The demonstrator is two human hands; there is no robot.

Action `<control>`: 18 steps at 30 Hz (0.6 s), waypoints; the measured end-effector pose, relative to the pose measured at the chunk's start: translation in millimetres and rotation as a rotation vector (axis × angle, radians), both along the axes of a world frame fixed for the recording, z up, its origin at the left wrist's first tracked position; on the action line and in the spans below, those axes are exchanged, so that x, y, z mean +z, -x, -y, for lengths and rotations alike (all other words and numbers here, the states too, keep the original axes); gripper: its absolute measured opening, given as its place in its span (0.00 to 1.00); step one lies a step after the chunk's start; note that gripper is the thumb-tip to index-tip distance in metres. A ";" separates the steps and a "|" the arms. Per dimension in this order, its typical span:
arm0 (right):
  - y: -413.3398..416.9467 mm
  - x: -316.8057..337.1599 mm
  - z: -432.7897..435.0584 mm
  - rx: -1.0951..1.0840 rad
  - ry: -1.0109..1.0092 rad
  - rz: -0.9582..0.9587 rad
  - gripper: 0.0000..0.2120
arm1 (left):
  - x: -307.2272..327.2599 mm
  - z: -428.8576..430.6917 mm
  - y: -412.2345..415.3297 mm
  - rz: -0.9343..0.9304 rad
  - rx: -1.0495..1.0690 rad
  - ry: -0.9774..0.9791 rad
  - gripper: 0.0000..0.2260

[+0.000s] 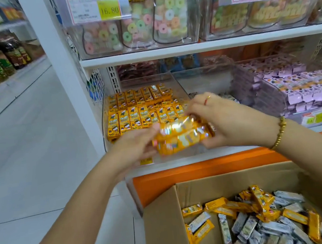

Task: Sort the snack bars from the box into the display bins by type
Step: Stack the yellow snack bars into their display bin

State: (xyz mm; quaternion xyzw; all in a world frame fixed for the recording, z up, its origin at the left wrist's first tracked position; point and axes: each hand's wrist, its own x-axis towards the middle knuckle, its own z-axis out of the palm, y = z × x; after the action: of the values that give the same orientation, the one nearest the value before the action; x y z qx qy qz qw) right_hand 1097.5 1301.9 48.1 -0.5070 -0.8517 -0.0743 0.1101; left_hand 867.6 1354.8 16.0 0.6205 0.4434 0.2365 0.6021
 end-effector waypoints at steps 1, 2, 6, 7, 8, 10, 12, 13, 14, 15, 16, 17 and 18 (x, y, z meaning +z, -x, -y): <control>-1.9 1.9 -4.7 -0.109 -0.036 -0.030 0.29 | -1.9 -9.5 7.3 -0.018 0.146 -0.095 0.14; -0.2 2.0 -10.4 -0.216 -0.055 -0.049 0.28 | -3.2 -15.6 14.4 -0.096 0.255 -0.238 0.11; 36.1 -7.2 -40.4 -0.504 0.002 -0.147 0.29 | -19.8 -15.4 21.0 -0.511 0.134 -0.620 0.05; 44.6 -12.8 -50.8 -0.563 0.013 -0.156 0.30 | -23.8 -13.3 19.1 -0.567 0.084 -0.631 0.03; 51.8 -18.6 -61.2 -0.623 0.017 -0.161 0.32 | -26.3 -10.9 17.3 -0.609 0.061 -0.644 0.02; 60.9 -30.6 -79.9 -0.721 0.046 -0.206 0.33 | -28.9 -11.4 17.6 -0.654 0.060 -0.668 0.07; 66.5 -42.0 -94.7 -0.759 0.104 -0.318 0.32 | -29.8 -13.6 20.2 -0.633 0.066 -0.677 0.08; 69.2 -46.7 -99.1 -0.747 0.143 -0.403 0.31 | -30.3 -13.5 21.9 -0.623 0.066 -0.685 0.08; 71.2 -51.7 -102.2 -0.710 0.177 -0.498 0.30 | -31.8 -12.9 23.3 -0.618 0.062 -0.695 0.09; 72.1 -56.3 -103.5 -0.660 0.195 -0.583 0.28 | -33.2 -12.3 23.9 -0.620 0.057 -0.708 0.09; 71.3 -59.9 -101.5 -0.610 0.196 -0.641 0.25 | -34.3 -11.4 23.8 -0.607 0.058 -0.729 0.09; 68.6 -62.6 -96.9 -0.566 0.179 -0.671 0.22 | -35.5 -9.9 23.0 -0.579 0.071 -0.757 0.09; 64.1 -63.7 -89.7 -0.529 0.141 -0.678 0.19 | -35.9 -6.1 20.2 -0.530 0.089 -0.794 0.08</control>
State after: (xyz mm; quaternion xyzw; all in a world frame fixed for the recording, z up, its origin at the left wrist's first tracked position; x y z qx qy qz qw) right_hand 1033.4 1391.6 -15.6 -0.7099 -0.6110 0.1292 0.3257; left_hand 847.4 1360.8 -19.9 0.8218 0.4831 0.2469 0.1741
